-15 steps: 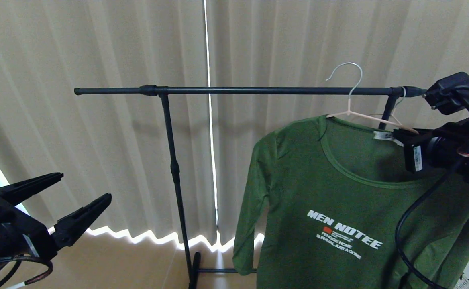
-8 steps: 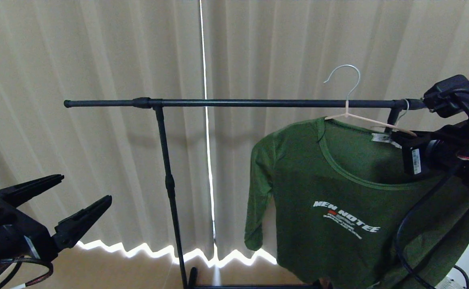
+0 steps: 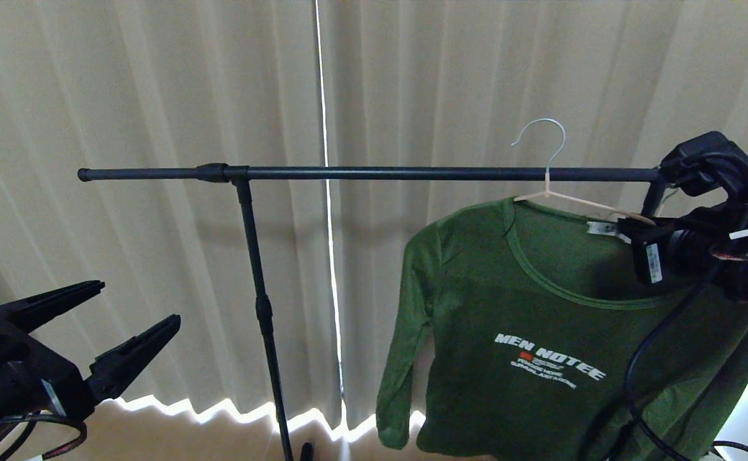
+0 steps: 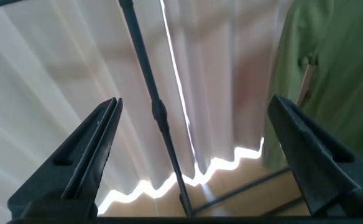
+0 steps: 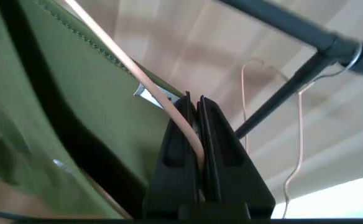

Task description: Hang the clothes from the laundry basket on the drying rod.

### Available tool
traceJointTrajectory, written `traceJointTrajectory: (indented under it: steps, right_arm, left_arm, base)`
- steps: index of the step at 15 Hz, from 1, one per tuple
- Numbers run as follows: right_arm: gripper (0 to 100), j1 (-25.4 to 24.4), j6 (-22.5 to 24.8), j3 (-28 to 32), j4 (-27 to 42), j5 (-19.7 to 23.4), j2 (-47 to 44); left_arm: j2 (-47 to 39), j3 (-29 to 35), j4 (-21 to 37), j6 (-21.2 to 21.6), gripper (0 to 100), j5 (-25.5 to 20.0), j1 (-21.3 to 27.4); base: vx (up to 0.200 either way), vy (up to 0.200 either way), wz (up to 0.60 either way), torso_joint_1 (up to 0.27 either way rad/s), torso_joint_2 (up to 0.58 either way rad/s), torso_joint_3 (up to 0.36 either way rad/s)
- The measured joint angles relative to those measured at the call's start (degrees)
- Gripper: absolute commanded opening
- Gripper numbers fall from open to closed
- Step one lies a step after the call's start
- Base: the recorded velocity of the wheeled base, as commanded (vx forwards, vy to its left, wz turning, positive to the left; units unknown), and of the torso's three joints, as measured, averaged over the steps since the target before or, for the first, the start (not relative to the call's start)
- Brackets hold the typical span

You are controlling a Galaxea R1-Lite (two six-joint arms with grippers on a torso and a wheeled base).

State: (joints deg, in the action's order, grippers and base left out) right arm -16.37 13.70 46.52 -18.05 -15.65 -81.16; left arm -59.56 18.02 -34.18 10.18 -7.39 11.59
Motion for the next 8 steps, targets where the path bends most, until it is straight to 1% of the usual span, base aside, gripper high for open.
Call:
traceJointTrajectory:
  steps: [2,4,8]
  right_arm:
    - [0,0.0,0.0,0.4,0.0,0.0,-1.1]
    - [0,0.0,-0.3,2.4,0.0,0.0,-2.9]
    - [0,-0.1,-4.6,10.9,0.2,-0.5,-11.9]
  left_arm:
    - [0.1,0.0,0.0,0.0,100,0.0,0.0]
    - [0.1,0.1,0.0,0.0,100,0.0,-0.1]
    - [0.3,0.1,0.0,-0.1,100,0.0,-0.2]
  base:
    - [0.0,0.0,0.0,0.0,0.0,0.0]
    - [0.0,0.0,0.0,0.0,0.0,0.0]
    - [0.0,0.0,0.0,0.0,0.0,0.0]
